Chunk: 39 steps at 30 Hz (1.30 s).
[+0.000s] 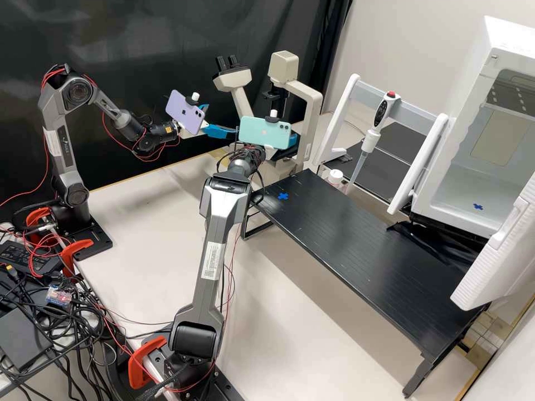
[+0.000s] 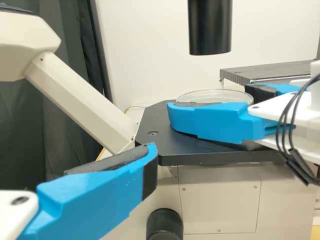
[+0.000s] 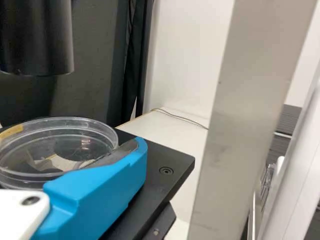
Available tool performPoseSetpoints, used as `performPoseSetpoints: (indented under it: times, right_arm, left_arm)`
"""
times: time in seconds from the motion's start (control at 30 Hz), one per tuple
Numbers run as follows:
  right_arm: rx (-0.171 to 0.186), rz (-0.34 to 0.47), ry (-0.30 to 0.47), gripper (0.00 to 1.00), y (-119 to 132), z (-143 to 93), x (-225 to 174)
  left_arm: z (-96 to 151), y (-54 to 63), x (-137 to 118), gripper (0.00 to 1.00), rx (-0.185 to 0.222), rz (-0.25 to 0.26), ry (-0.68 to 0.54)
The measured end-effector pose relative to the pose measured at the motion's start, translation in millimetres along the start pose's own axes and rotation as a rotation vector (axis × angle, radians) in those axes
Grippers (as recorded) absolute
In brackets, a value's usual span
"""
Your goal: Move the petri dish to the microscope
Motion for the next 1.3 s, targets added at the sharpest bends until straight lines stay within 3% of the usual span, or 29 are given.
performPoseSetpoints:
  times: [0.4,0.57,0.8,1.03,1.1,1.3]
  right_arm:
    - [0.013,-0.066,0.115,1.0,7.2,-7.3,-33.0]
    - [-0.007,-0.067,0.12,1.0,17.1,-9.3,-57.2]
    - [0.008,-0.068,0.133,1.0,16.6,-6.7,-92.1]
    - [0.063,0.02,0.201,1.0,38.3,-8.1,-141.2]
    - [0.061,0.051,0.223,1.0,44.9,-5.7,-156.4]
    - [0.068,0.237,0.306,1.0,83.5,0.0,-206.4]
  left_arm:
    - [0.0,0.0,0.0,1.0,0.0,0.0,0.0]
    - [0.0,0.0,0.0,1.0,0.0,0.0,0.0]
    - [0.0,0.0,0.0,1.0,0.0,0.0,0.0]
    - [0.0,0.0,0.0,1.0,0.0,0.0,0.0]
    - [0.0,0.0,0.0,1.0,0.0,0.0,0.0]
    - [0.0,0.0,0.0,1.0,0.0,0.0,0.0]
